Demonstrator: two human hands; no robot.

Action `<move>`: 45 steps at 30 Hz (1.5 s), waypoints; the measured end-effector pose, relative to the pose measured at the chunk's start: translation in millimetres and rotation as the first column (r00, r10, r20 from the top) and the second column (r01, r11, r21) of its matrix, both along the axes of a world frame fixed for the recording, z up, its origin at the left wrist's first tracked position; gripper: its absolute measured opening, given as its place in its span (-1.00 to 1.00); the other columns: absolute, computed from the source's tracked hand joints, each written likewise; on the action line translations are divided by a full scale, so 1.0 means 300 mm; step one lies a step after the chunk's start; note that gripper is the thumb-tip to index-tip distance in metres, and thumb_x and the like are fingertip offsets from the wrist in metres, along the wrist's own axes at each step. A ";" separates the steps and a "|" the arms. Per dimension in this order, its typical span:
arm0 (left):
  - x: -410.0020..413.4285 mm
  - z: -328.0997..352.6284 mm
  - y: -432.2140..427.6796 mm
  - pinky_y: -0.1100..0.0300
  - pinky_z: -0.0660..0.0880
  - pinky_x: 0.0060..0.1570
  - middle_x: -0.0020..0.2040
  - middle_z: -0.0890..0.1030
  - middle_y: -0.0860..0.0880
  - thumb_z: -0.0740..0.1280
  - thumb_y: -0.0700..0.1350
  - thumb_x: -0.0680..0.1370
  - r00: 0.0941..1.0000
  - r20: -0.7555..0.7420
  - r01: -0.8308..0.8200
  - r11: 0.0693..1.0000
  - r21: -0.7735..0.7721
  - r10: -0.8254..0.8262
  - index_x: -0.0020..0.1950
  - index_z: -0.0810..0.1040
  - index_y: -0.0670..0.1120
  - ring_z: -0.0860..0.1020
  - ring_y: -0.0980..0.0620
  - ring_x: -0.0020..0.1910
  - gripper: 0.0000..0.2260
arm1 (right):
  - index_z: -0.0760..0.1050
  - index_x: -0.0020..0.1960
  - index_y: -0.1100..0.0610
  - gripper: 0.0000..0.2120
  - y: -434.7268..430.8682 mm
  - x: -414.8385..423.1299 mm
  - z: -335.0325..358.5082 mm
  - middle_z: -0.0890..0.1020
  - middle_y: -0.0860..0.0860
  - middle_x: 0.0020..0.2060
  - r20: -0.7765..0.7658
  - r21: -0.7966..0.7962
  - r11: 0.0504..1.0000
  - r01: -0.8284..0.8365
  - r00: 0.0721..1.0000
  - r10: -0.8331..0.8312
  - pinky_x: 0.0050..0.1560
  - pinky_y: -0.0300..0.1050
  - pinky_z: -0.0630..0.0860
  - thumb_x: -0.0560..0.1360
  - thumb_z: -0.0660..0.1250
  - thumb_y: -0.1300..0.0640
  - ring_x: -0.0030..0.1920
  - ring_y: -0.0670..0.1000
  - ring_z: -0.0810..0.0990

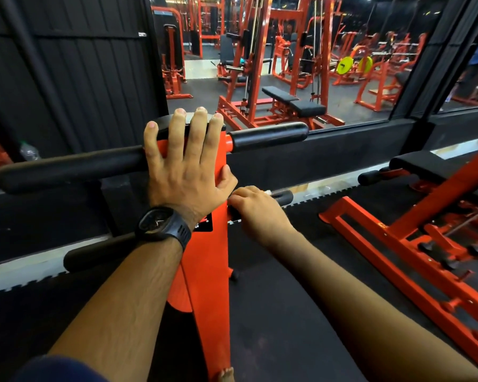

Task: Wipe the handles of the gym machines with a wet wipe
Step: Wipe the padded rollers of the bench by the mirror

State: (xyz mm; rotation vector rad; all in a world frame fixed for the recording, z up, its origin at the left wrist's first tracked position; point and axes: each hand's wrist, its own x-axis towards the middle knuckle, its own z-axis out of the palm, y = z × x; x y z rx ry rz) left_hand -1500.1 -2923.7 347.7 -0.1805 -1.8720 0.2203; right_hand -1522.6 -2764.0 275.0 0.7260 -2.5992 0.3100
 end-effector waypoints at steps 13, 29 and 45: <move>-0.003 -0.002 0.001 -0.25 0.11 0.45 0.44 0.44 -0.08 0.22 0.10 0.46 1.000 -0.009 0.002 1.000 0.002 -0.002 0.50 0.33 -0.08 0.29 -0.14 0.44 -0.38 | 0.64 0.15 0.12 -0.74 0.108 0.033 -0.092 0.65 0.00 0.03 -0.133 -0.454 0.858 0.239 0.934 -0.330 0.08 -0.25 0.36 0.50 0.36 0.32 0.07 0.10 0.57; -0.010 -0.006 -0.002 -0.28 0.14 0.44 0.45 0.43 -0.09 0.20 0.11 0.48 1.000 -0.004 0.007 1.000 0.003 -0.007 0.51 0.32 -0.08 0.27 -0.14 0.45 -0.38 | 0.60 -0.03 -0.23 -0.72 -0.128 0.121 -0.178 0.55 -0.16 -0.08 0.195 -0.967 0.087 0.241 0.912 -0.362 -0.01 -0.13 0.54 0.55 0.41 0.19 -0.02 -0.05 0.58; -0.006 -0.009 0.003 -0.28 0.11 0.45 0.46 0.41 -0.08 0.20 0.12 0.48 1.000 0.013 -0.013 1.000 0.002 0.013 0.52 0.31 -0.07 0.23 -0.14 0.47 -0.38 | 0.56 0.20 0.03 -0.75 -0.167 0.113 -0.131 0.66 0.01 -0.05 0.445 -0.822 -0.455 0.342 0.885 -0.138 0.04 -0.11 0.59 0.52 0.38 0.15 -0.08 -0.05 0.68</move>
